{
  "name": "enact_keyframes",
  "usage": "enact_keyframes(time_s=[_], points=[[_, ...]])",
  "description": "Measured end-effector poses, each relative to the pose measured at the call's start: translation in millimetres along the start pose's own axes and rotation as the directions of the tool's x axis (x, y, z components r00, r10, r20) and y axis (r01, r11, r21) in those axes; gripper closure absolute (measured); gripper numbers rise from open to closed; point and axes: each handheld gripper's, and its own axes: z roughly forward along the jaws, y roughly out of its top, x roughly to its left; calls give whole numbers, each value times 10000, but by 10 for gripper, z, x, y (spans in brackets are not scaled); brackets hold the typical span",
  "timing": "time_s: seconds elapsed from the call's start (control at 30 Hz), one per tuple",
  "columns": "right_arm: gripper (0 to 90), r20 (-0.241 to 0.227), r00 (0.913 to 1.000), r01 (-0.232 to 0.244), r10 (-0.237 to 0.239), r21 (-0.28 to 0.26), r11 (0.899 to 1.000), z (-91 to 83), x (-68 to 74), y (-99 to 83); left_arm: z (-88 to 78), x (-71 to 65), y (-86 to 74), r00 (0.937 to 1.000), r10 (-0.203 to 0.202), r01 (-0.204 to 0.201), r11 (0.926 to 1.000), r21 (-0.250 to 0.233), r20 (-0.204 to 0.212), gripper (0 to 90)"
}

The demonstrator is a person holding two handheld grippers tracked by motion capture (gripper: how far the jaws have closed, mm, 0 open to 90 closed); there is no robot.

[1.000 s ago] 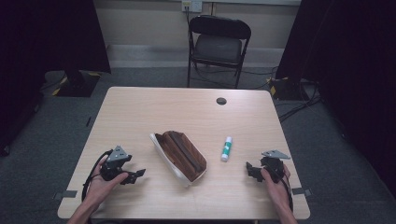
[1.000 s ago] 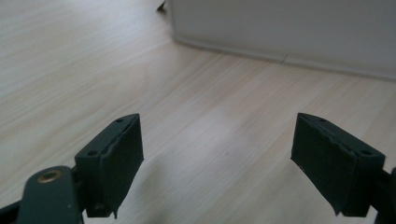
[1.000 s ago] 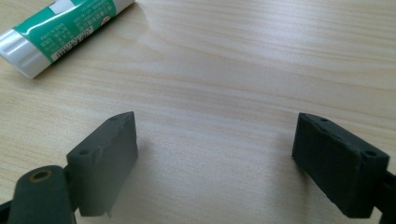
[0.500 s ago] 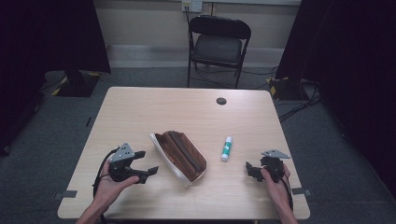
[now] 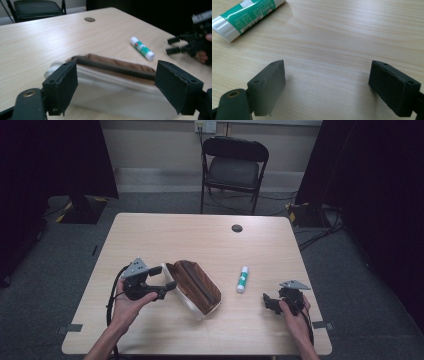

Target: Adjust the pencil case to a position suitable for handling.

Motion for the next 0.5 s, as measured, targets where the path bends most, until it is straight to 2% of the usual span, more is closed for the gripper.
enact_keyframes(time_s=[0.03, 0.07, 0.13, 0.17, 0.33, 0.4, 0.5], points=[[129, 1, 10000, -3, 3, 1, 10000, 0, 0, 0, 32, -4, 13, 9999, 101, -101, 9999, 1, -61, 160], [129, 1, 10000, -5, 5, 2, 10000, 0, 1, 0, 68, 1, 17, 10000, -71, 71, 10000, 20, 0, 159], [130, -3, 10000, -2, 2, 1, 10000, 0, 1, 0, 117, 14, 9, 9999, 116, -113, 9994, 334, -105, 158], [130, 4, 10000, -7, 7, -1, 10000, -1, 1, -1, 126, 17, -8, 9998, 72, -67, 9995, 305, -179, 158], [130, 30, 10000, -50, 50, 3, 10000, -4, 7, -2, 106, 46, -66, 9976, -59, 84, 9993, 357, -693, 157], [130, 35, 10000, -41, 41, -1, 10000, -4, 7, -3, 110, 64, -87, 9965, -55, 101, 9985, 541, -833, 156], [131, 45, 10000, -49, 49, -3, 10000, -5, 10, -4, 125, 93, -114, 9959, -263, 311, 9980, 555, -862, 155]])
